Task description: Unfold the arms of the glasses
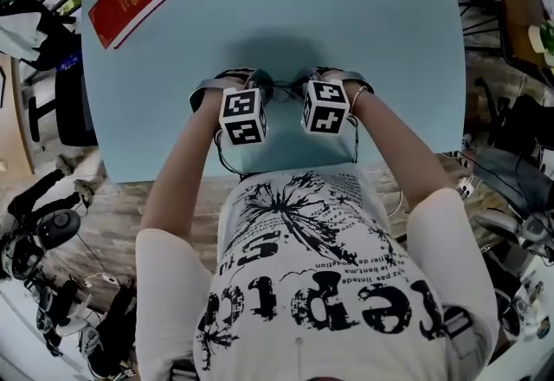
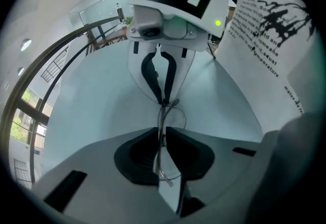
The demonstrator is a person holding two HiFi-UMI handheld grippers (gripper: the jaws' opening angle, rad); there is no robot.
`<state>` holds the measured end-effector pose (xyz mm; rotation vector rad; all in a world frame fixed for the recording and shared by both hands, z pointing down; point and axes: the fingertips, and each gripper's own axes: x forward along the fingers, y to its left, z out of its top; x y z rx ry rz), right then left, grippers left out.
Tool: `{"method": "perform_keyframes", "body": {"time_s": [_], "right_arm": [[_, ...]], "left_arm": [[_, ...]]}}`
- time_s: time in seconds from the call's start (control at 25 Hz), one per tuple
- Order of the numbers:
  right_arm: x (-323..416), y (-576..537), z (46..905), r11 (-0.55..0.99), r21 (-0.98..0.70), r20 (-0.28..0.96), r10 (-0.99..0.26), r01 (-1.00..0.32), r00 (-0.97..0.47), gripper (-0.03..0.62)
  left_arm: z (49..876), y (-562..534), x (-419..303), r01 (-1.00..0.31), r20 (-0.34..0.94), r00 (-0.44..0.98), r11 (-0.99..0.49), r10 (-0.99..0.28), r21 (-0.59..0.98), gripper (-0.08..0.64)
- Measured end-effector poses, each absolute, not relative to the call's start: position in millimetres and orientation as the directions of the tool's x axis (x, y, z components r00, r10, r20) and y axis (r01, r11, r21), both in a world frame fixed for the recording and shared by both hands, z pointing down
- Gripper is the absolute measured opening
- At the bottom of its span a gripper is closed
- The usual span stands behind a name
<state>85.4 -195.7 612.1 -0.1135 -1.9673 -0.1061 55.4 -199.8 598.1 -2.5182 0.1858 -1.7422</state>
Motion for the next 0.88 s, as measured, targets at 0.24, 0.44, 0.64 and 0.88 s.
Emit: {"method": "perform_keyframes", "body": {"time_s": [0.24,0.44,0.64,0.88], "right_arm": [[85.8,-195.3,613.2,0.993,-0.001,0.927,0.046,0.118,-0.373,0.04],[87.4,-193.2,615.2,0.992,-0.002,0.937,0.046,0.126,-0.346,0.04],[87.5,-196.1,614.9,0.993,0.004,0.945,0.036,0.12,-0.325,0.04],[86.0,-198.3,616.3,0.991,0.027,0.957,0.013,0.133,-0.289,0.04]], "left_arm": [[596.1,-198.5,56.6,-0.033,0.914,0.384,-0.991,-0.135,-0.132,0.035],[584.2,-192.8,56.8,-0.073,0.865,0.485,-0.991,-0.13,-0.108,0.031],[567.7,-194.9,47.0,-0.144,0.802,0.577,-0.986,-0.153,-0.084,0.031],[552.4,-194.3,28.6,-0.2,0.773,0.601,-0.974,-0.204,-0.102,0.028]]}}
